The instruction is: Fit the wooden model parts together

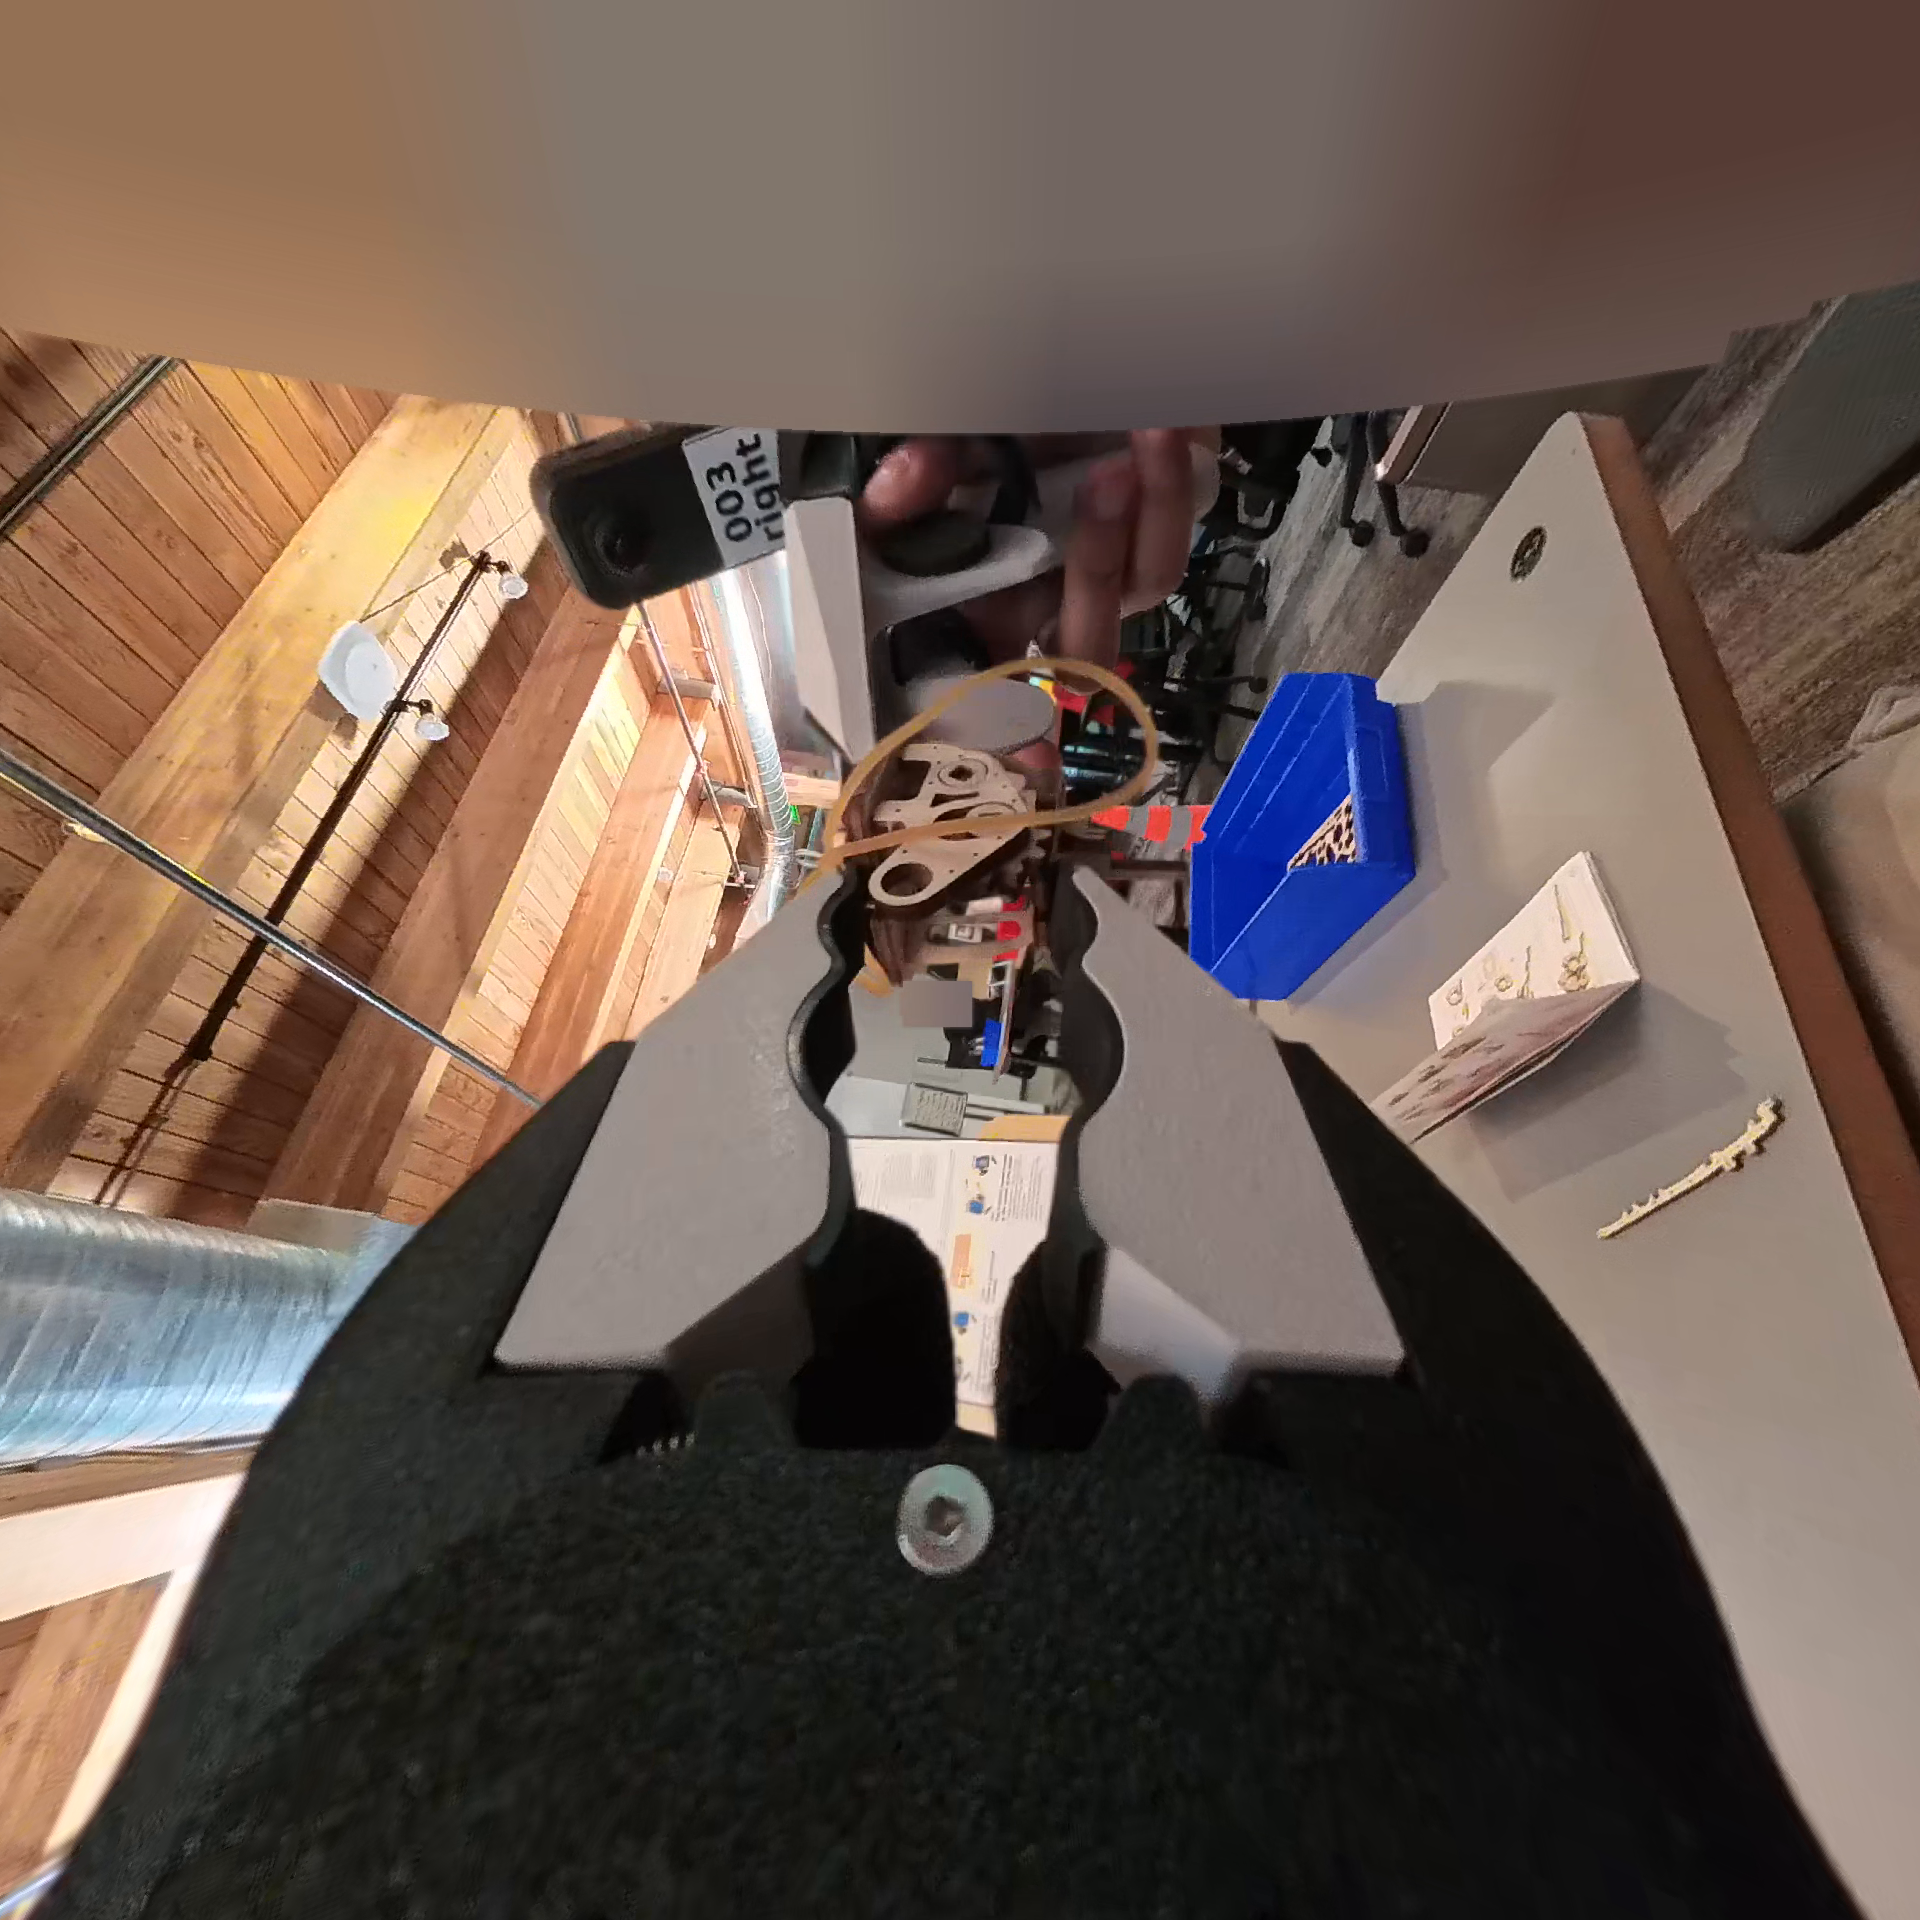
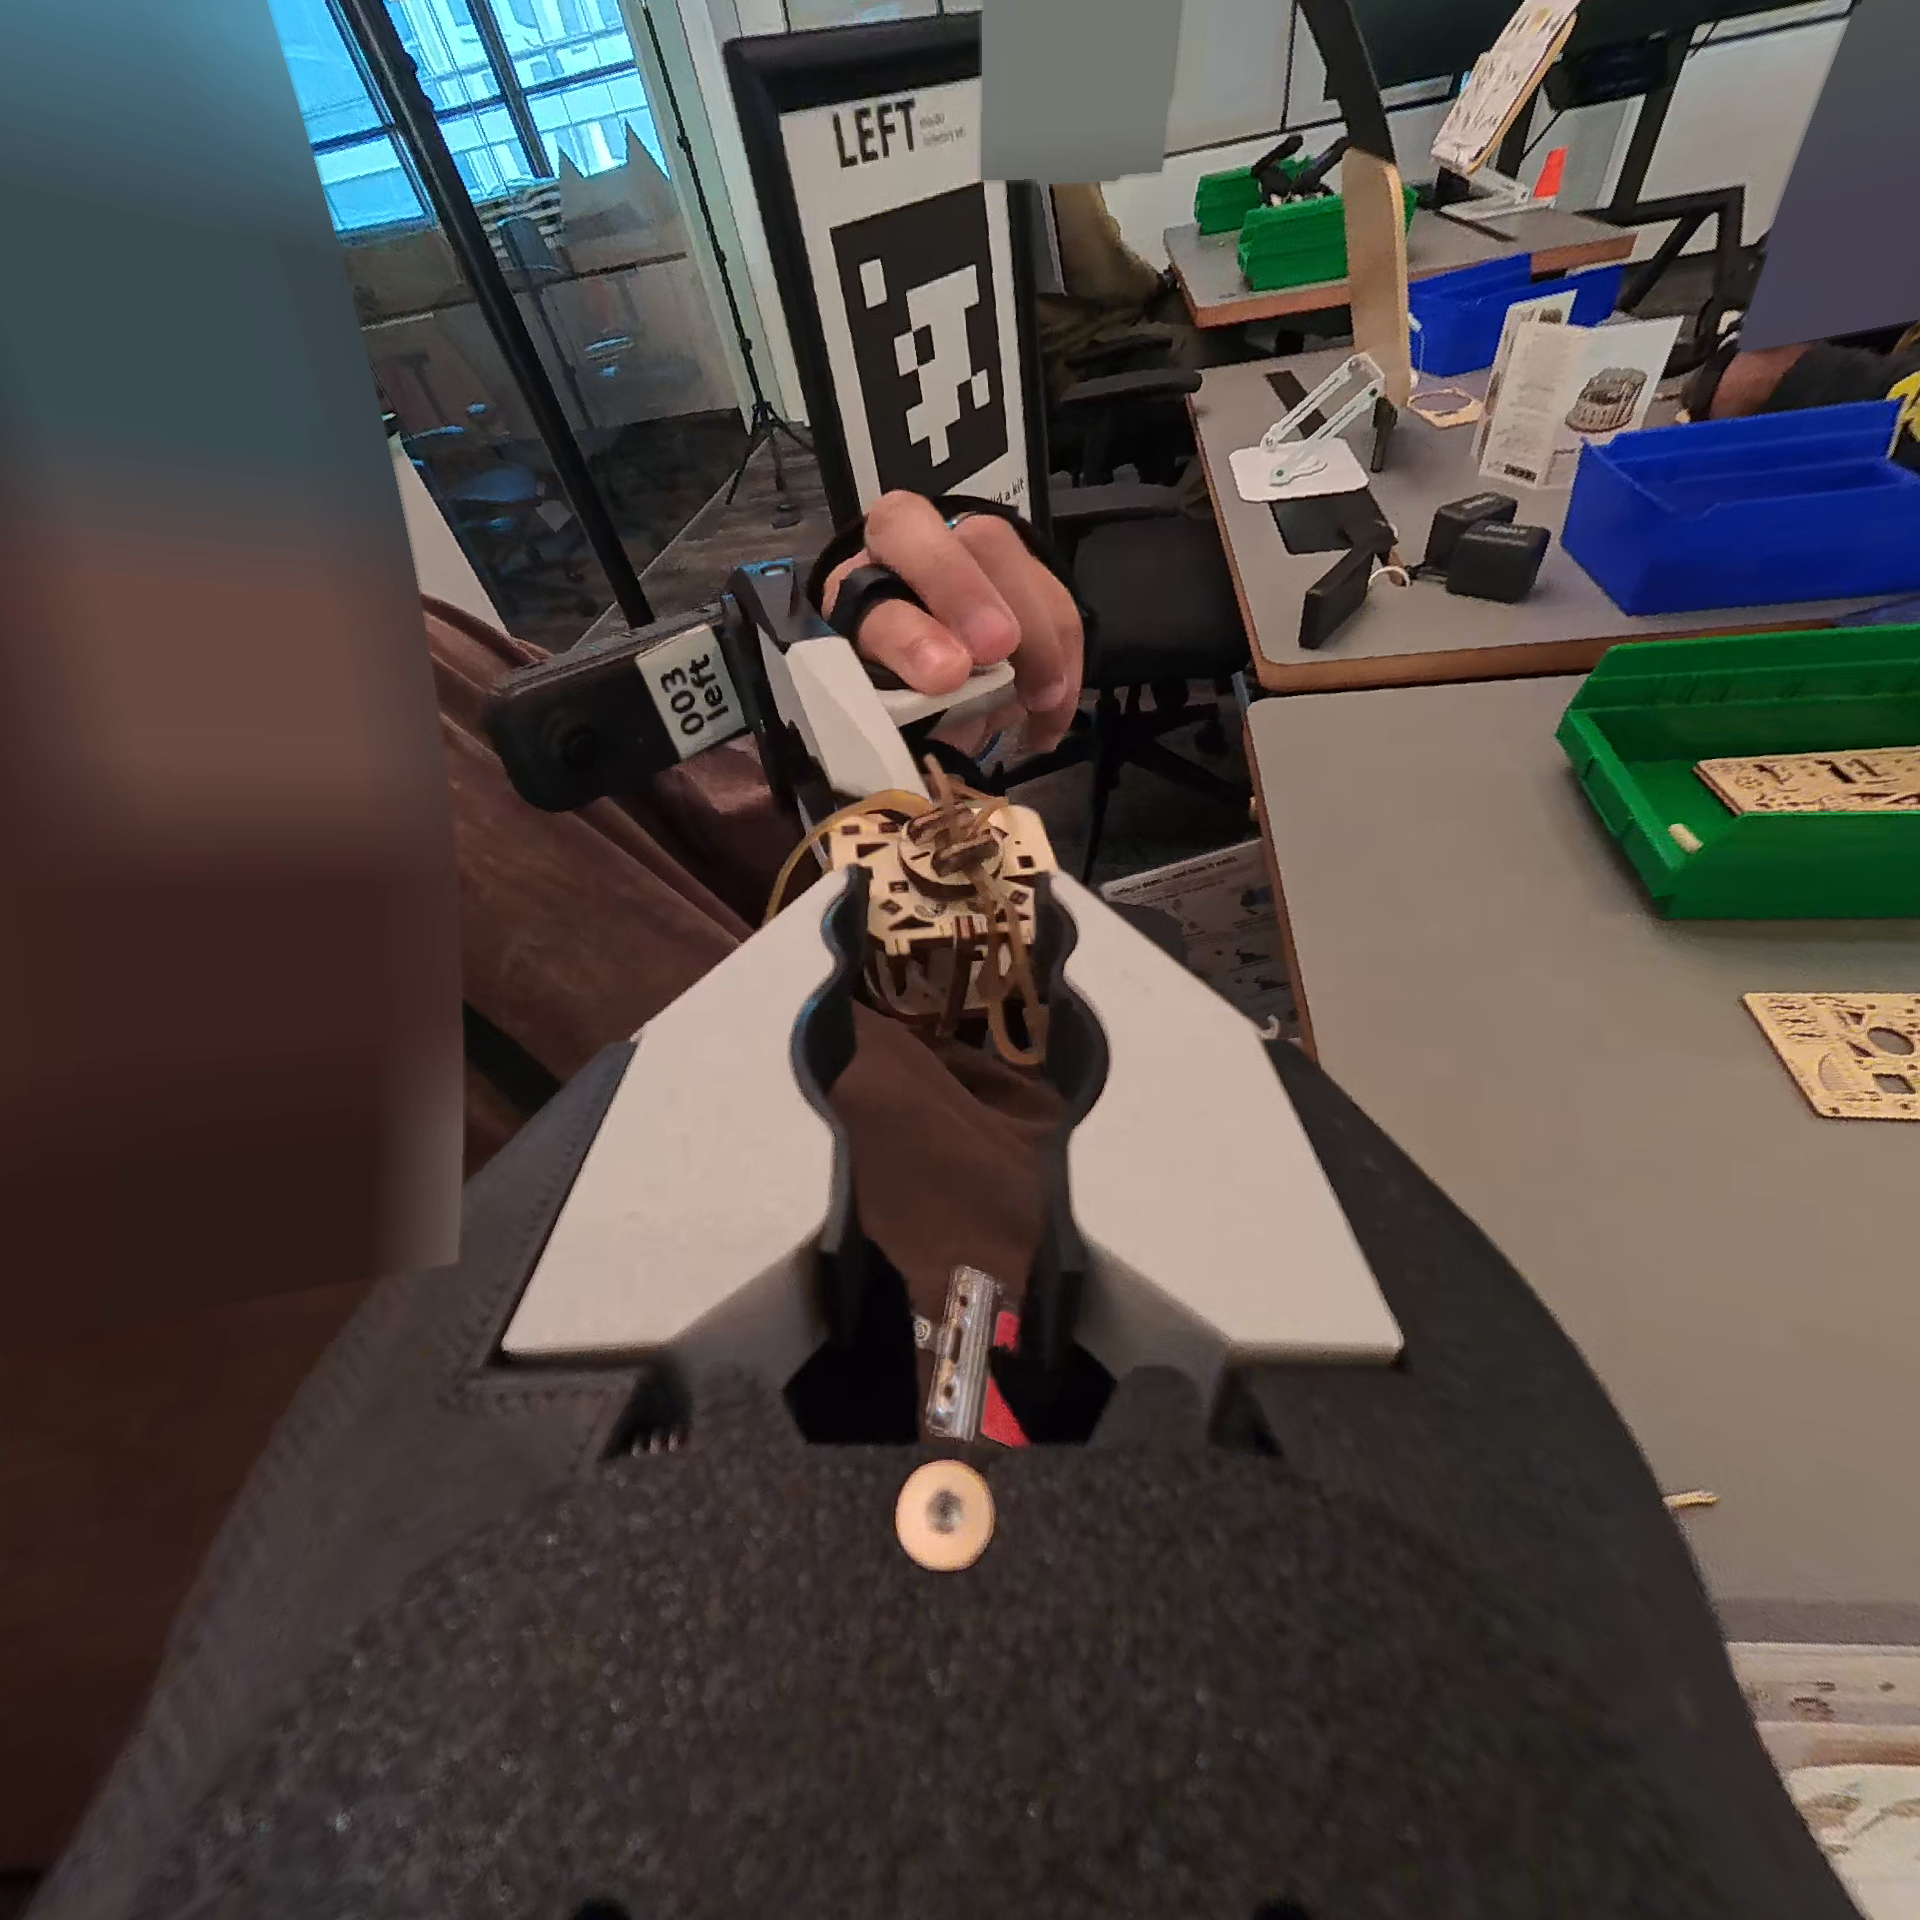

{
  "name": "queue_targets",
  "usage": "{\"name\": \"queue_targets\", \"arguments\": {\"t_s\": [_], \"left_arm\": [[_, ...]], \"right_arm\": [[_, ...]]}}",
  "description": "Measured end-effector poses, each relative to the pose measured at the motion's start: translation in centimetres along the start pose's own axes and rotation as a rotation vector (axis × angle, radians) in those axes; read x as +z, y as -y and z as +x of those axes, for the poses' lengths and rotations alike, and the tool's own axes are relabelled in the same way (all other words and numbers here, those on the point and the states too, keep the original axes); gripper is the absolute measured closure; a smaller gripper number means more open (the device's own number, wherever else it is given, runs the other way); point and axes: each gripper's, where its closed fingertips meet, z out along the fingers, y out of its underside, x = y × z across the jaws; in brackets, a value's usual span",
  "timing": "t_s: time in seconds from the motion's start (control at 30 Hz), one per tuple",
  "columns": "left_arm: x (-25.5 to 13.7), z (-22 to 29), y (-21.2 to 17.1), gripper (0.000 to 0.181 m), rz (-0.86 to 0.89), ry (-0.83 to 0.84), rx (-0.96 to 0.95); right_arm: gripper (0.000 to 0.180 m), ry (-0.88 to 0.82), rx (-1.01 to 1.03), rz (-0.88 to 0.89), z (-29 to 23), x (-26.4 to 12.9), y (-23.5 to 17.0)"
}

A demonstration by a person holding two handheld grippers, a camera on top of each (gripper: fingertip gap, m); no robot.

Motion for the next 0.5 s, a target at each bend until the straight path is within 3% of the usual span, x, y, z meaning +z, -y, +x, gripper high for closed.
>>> {"name": "queue_targets", "arguments": {"t_s": [0.13, 0.3, 0.37, 0.5], "left_arm": [[-0.2, -0.6, 0.4, 0.148, 0.033, 0.009, -0.047], [-0.6, -1.4, 0.9, 0.148, 0.068, 0.01, -0.111], [-0.8, -1.7, 1.1, 0.149, 0.09, 0.011, -0.138], [-1.0, -1.7, 1.6, 0.147, 0.111, 0.002, -0.136]], "right_arm": [[0.138, -0.014, -0.111, 0.081, -0.2, -0.9, 1.3], [0.125, -0.099, -0.538, 0.211, -1.2, -2.8, 1.9], [0.13, -0.202, -0.666, 0.211, -0.8, -2.9, 1.9], [0.126, -0.116, -0.688, 0.183, -2.2, -1.6, 0.8]]}}
